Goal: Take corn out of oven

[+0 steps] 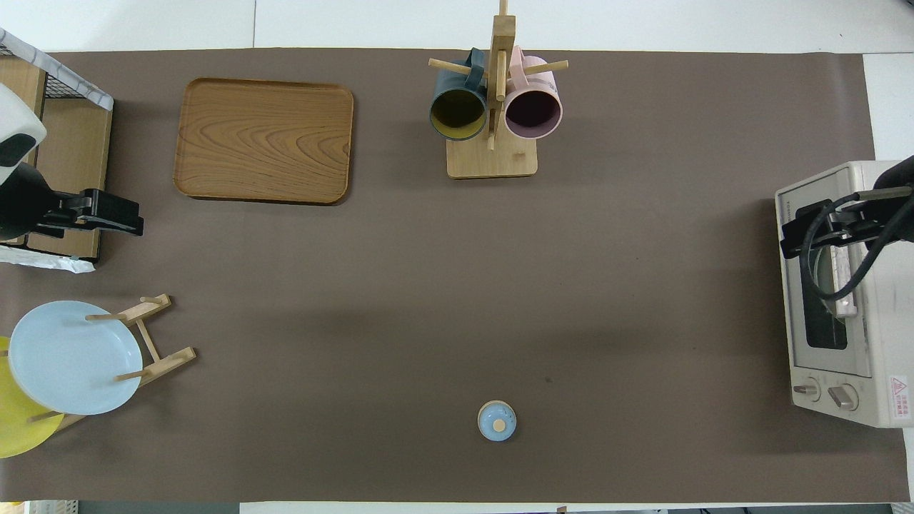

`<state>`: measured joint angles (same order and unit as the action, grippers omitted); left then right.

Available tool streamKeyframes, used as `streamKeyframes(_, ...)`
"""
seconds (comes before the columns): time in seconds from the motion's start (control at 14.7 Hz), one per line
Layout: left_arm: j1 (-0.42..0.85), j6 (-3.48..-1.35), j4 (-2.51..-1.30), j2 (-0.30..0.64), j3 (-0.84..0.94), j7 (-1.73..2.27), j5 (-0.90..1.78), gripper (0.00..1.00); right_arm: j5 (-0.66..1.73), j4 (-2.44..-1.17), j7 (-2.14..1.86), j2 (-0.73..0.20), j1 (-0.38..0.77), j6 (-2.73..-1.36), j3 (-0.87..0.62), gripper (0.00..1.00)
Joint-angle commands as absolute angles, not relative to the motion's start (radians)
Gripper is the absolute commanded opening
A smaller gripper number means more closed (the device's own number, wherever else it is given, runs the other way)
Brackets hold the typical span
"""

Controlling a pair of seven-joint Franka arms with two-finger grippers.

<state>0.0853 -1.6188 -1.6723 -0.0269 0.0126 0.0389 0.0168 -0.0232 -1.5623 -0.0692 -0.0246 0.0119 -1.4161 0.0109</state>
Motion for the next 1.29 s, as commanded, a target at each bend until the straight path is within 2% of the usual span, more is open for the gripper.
streamKeyframes(0.0,0.08,-1.62,-1.69,-0.048,0.017,0.037,0.008,1.0,-0.011,-1.552,-0.06,-0.028,0.02,-1.4,0.02,1.0)
streamKeyframes(0.48,0.081,-1.621,-1.69,-0.048,0.017,0.038,0.008,1.0,-0.009,-1.566,-0.077,-0.009,0.014,-1.452,0.014,1.0)
streamKeyframes(0.54,0.08,-1.621,-1.69,-0.048,0.017,0.038,0.008,1.0,-0.009,-1.583,-0.089,-0.008,0.012,-1.492,0.014,0.65)
streamKeyframes(0.61,0.081,-1.621,-1.69,-0.048,0.017,0.038,0.008,1.0,-0.009,-1.603,-0.098,0.003,0.009,-1.508,0.02,0.24)
streamKeyframes(0.68,0.08,-1.621,-1.69,-0.048,0.017,0.038,0.008,1.0,-0.009,-1.627,-0.1,0.014,-0.008,-1.519,0.02,0.01)
streamKeyframes(0.95,0.081,-1.621,-1.69,-0.048,0.017,0.038,0.008,1.0,-0.014,-1.689,-0.187,0.038,-0.08,-1.566,0.021,0.0)
streamKeyframes(1.22,0.081,-1.624,-1.69,-0.048,0.017,0.038,0.008,1.0,-0.099,-1.747,-0.166,0.041,-0.083,-1.65,0.023,0.0)
